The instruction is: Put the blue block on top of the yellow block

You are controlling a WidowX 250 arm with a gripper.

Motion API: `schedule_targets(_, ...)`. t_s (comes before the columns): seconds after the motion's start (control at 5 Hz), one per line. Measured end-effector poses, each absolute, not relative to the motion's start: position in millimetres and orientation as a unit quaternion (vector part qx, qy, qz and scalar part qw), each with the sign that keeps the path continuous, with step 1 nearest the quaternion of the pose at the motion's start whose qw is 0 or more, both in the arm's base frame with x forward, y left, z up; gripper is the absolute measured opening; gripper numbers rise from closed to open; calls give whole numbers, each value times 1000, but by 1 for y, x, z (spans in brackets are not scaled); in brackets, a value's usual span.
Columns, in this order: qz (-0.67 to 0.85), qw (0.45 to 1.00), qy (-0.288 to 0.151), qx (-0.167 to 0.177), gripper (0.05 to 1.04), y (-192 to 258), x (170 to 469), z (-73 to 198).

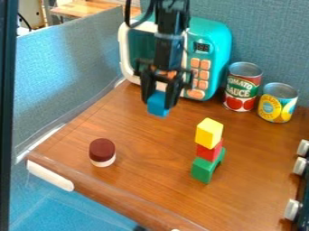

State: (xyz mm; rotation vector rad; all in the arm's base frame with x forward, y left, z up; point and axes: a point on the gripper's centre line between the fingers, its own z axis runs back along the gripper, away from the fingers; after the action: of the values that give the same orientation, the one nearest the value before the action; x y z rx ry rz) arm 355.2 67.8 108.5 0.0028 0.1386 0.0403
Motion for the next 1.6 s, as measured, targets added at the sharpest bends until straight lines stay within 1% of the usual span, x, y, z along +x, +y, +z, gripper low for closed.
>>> schedule_targets(0.2, 2, 999, 42, -3, 576, 57, 359, 146)
schedule_targets(0.4, -1, 1000, 10, -2, 576, 47, 353, 181)
schedule_targets(0.6, -34, 999, -16, 5, 576, 32, 353, 206)
schedule_targets(0.8, -70, 996, 15, 61, 576, 9, 359, 219)
schedule_targets(1.0, -97, 988, 89, 78, 576, -25, 377, 183)
schedule_targets(1.2, -128, 988, 77, 36, 576, -31, 374, 178)
schedule_targets(1.4, -123, 989, 84, 19, 576, -6, 349, 165)
schedule_targets(1.6, -117, 990, 75, 0, 576, -6, 345, 165)
